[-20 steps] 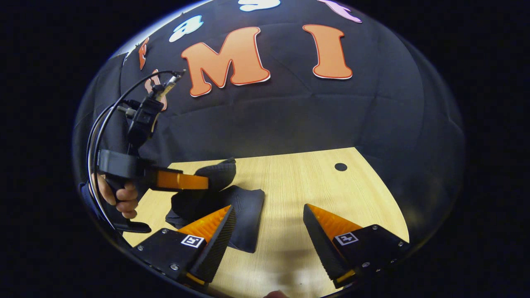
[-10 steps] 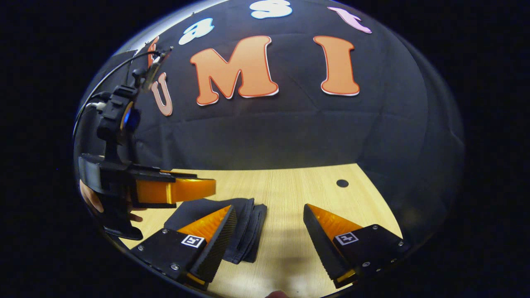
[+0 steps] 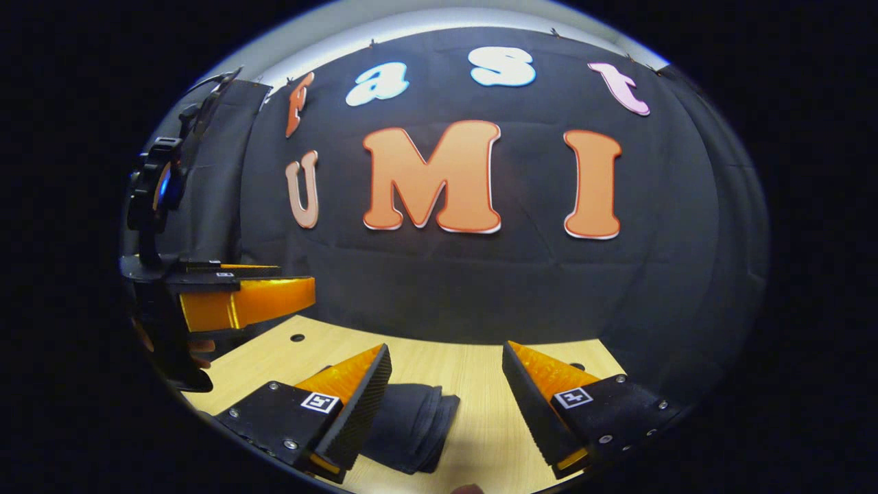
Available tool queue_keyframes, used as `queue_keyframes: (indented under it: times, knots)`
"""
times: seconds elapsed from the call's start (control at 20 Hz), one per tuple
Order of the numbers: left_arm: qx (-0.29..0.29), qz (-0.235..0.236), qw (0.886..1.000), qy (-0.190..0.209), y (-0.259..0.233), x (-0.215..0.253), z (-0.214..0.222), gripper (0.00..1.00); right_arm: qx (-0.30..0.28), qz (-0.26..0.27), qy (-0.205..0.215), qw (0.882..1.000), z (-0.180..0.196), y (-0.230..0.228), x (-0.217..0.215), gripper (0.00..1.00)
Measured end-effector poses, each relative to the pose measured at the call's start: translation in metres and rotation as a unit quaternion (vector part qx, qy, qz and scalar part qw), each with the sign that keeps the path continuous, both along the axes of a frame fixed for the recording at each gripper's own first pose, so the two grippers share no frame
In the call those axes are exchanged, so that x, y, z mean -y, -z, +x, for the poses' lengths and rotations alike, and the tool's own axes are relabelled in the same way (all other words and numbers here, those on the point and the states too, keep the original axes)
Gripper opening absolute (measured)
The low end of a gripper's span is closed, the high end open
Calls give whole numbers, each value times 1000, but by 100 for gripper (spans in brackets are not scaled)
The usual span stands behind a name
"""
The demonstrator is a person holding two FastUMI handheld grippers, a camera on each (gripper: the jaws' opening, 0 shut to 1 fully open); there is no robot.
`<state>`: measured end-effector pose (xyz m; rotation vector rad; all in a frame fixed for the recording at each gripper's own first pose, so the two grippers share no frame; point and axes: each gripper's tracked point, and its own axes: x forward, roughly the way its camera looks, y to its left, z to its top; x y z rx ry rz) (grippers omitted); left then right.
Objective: Grasp the waist and the cuffs of the jeans and fold them to make the two legs overlap; first hold the waist and fold one-third of the jeans toward the cuffs, then hold the cuffs and fold the remaining one-third in the same direction to finish folding.
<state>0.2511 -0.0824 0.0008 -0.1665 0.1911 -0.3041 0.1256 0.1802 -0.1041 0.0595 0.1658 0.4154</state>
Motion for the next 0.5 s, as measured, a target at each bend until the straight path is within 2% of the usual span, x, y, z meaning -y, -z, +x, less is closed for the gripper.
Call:
queue_keyframes:
  times: [0.1,0.15,0.2,0.25,0.35,0.4,0.5]
  knots:
    - [56,-2,998,-22,-18,-13,-16,89,15,3,-14,1000,-5,-7,-12,98]
    - [63,1,997,-38,-19,-14,-25,88,17,1,-15,1000,-7,-8,-15,98]
    - [69,6,996,-49,-18,-14,-32,84,20,0,-15,1000,-9,-9,-17,98]
    - [73,12,995,-59,-10,-9,-35,89,23,2,-16,1000,-11,-11,-20,98]
    - [80,32,993,-75,1,-12,-46,89,28,5,-16,999,-17,-20,-26,98]
    - [73,33,993,-82,5,-12,-54,84,21,7,-16,1000,-17,-20,-32,98]
    - [67,20,994,-89,0,-18,-63,84,23,8,-15,1000,-20,-18,-37,98]
